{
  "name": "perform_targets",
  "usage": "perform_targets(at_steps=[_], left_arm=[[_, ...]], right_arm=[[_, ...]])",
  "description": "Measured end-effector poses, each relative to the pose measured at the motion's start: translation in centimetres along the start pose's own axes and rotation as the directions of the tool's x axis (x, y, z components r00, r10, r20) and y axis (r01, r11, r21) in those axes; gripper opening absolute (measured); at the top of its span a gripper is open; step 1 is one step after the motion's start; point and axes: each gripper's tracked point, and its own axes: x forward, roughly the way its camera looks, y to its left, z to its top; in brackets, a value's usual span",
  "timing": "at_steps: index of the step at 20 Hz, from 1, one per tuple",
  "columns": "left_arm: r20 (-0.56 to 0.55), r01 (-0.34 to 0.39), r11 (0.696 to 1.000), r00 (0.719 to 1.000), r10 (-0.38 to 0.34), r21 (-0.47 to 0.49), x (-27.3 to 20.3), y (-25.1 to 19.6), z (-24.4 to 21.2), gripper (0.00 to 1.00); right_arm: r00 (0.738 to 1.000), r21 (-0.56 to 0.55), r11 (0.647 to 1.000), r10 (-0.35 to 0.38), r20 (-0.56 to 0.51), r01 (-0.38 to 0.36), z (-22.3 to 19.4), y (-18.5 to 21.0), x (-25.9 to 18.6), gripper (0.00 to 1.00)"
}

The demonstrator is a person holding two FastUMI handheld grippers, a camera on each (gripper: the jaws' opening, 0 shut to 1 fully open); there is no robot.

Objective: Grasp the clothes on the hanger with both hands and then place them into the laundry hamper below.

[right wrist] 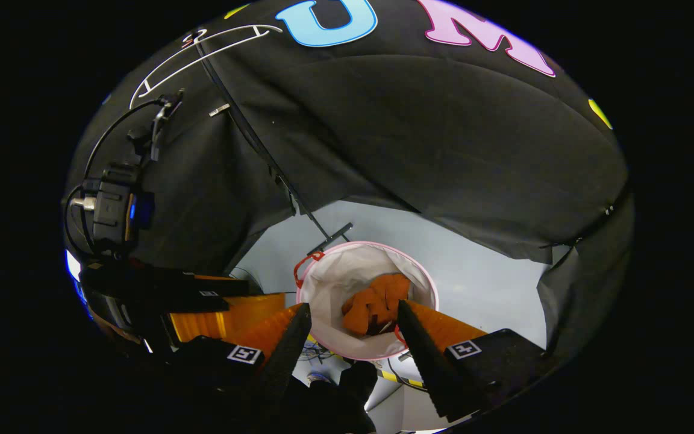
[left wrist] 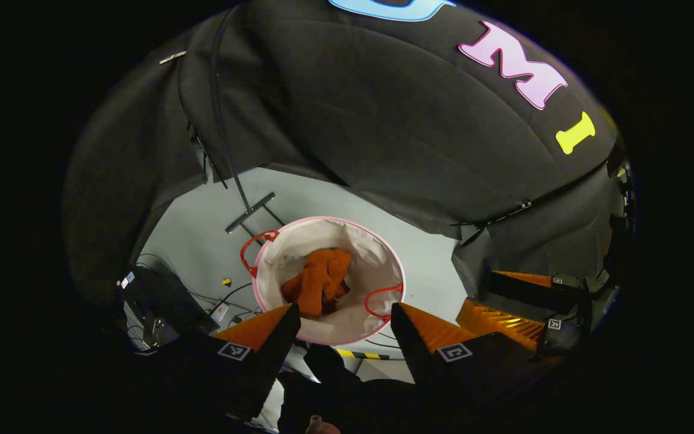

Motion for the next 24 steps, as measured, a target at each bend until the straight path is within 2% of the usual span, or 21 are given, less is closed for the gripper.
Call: perform_targets(at_steps=[3, 6, 7, 8, 12, 14, 19, 24], left_arm=[[0.006, 0.046, 0.999, 0.999, -0.046, 0.017, -0.6, -0.7, -0.7, 0.95], [0.069, 0.093, 0.995, 0.993, -0.096, 0.038, -2.2, -1.8, 0.1, 0.95], [0.097, 0.107, 0.993, 0.989, -0.111, 0.046, -2.8, -2.3, 0.4, 0.9], [0.118, 0.121, 0.991, 0.985, -0.128, 0.063, -3.5, -2.8, 0.6, 0.95], [0.204, 0.143, 0.978, 0.964, -0.172, 0.151, -6.5, -3.4, 0.7, 0.95], [0.248, 0.169, 0.97, 0.946, -0.209, 0.174, -8.7, -3.8, 0.6, 0.95], [0.309, 0.17, 0.947, 0.917, -0.253, 0.274, -14.2, -2.0, -1.5, 0.95], [0.386, 0.168, 0.918, 0.869, -0.31, 0.358, -20.7, -0.3, -3.0, 0.94]], right_arm=[[1.0, 0.024, 1.0, 0.008, 0.01, -0.008, -0.5, 0.1, -0.7, 0.96], [0.999, 0.023, 1.0, 0.013, 0.046, -0.014, -0.1, 0.6, -2.1, 0.97], [0.998, 0.025, 1.0, 0.014, 0.061, -0.015, 0.0, 0.9, -2.6, 0.96], [0.997, 0.027, 0.999, 0.017, 0.077, -0.019, 0.2, 1.3, -3.2, 0.97], [0.986, 0.034, 0.999, 0.024, 0.164, -0.03, 0.8, 3.2, -6.3, 0.97], [0.976, 0.038, 0.999, 0.01, 0.219, -0.019, 1.0, 4.2, -8.3, 0.97], [0.948, 0.074, 0.997, -0.047, 0.316, 0.025, -0.5, 7.7, -12.7, 0.96], [0.9, 0.057, 0.996, -0.091, 0.426, 0.074, -2.1, 12.2, -17.7, 0.97]])
